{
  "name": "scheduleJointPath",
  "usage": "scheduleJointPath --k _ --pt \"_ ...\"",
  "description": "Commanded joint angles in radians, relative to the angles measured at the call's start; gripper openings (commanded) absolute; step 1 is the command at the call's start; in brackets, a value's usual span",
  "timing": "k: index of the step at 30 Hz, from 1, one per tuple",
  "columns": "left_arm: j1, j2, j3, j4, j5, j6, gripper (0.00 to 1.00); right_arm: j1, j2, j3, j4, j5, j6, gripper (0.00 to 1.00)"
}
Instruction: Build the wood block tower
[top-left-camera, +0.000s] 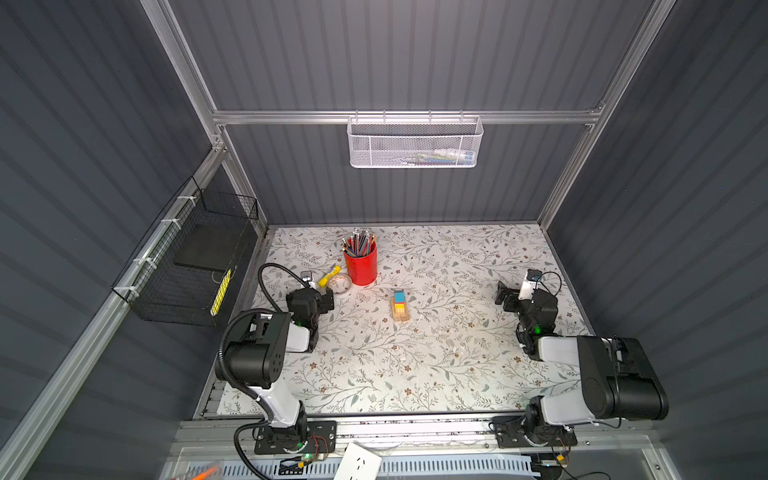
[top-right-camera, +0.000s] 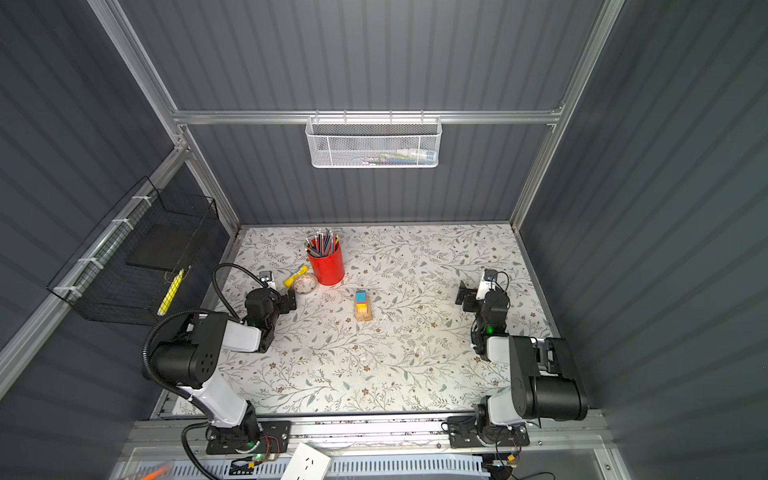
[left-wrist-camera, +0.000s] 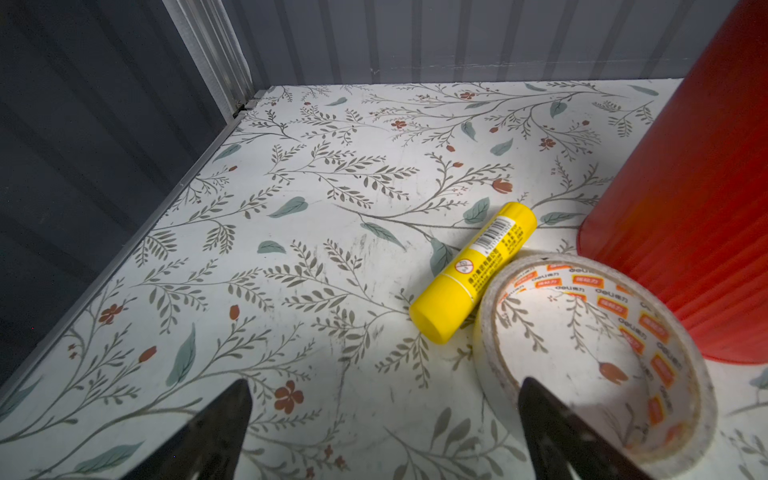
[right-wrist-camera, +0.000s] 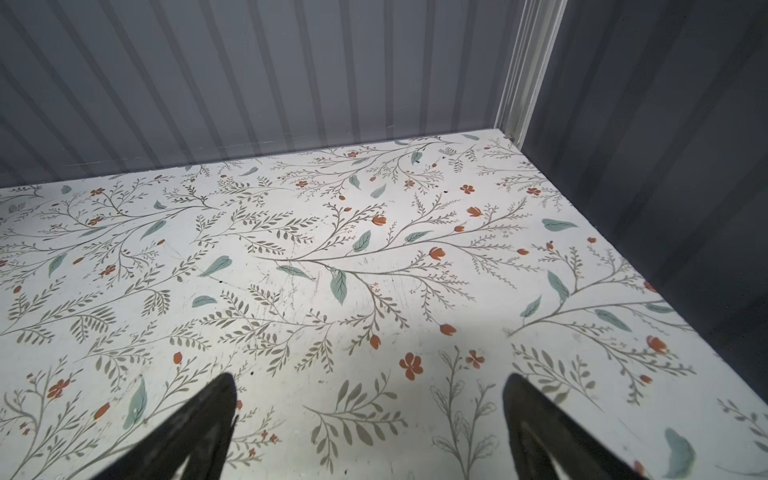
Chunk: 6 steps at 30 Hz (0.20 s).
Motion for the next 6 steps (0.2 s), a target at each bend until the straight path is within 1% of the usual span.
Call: scheduleJointPath --k 1,3,5,6 --pt "0.006 0.009 0.009 -0.005 -0.005 0.008 1.0 -0.004 0.0 0.0 0.03 -0.01 -0.002 0.99" --pt "0.01 0.006 0.014 -0.022 0.002 0.002 1.0 -0.004 0.001 0.002 0.029 -0.01 -0.003 0.99" --pt "0.01 0.006 0.006 -0.003 -0.001 0.003 1.0 -0.004 0.0 0.001 0.029 -0.011 -0.002 0.99" --pt "0.01 0.004 -0.001 0.005 -0.021 -0.003 1.0 -0.004 0.0 0.002 0.029 -0.009 -0.002 0.99"
